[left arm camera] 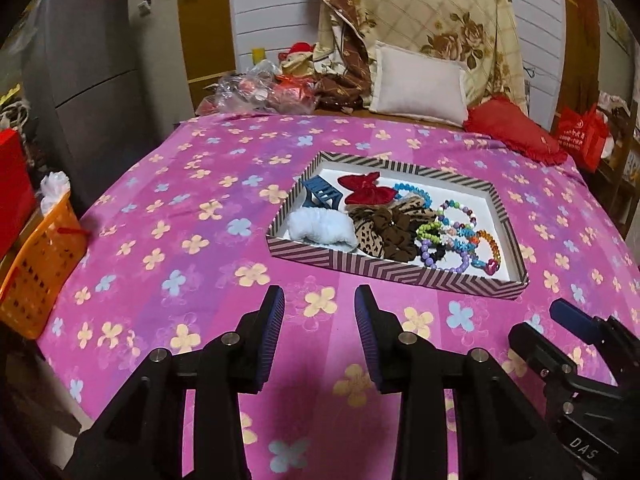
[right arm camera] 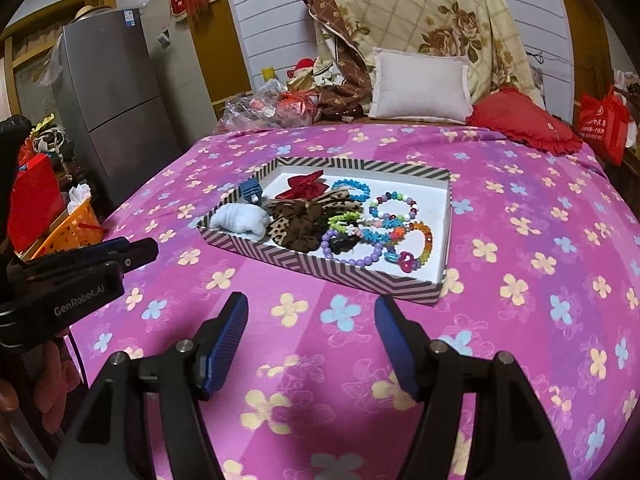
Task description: Organize jewelry
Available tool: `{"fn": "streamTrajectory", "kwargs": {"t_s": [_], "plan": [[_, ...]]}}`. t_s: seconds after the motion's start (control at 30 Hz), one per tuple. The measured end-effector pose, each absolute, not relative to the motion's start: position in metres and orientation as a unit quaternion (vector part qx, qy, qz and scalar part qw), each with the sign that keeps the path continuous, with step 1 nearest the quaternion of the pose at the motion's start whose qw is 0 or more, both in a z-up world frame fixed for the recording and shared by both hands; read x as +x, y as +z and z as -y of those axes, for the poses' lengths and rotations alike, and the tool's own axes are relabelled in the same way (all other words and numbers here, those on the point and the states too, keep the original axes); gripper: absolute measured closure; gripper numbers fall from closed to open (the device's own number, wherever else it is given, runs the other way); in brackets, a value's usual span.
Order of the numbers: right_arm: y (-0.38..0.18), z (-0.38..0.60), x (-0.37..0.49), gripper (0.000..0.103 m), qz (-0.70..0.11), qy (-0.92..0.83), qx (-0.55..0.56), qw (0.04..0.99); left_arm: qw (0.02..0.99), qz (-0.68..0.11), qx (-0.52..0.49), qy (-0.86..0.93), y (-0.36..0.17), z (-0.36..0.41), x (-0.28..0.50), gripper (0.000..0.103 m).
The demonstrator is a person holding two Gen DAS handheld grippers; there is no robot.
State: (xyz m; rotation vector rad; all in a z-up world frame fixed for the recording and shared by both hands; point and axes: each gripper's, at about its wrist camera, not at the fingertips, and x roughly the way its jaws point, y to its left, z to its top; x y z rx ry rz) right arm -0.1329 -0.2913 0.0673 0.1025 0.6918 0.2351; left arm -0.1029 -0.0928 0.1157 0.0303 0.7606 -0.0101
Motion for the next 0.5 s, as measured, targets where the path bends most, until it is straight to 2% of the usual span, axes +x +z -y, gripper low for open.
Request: {"fn": "streamTrajectory", "kwargs": {"t_s": [0.5], "plan": [[0.08,0.282,-0.139,0.033,-0.327,0.111,0.036,0.938,0.933,-0.359,0.008,0.004,0.125,0.088,-0.111,0.07]]}}
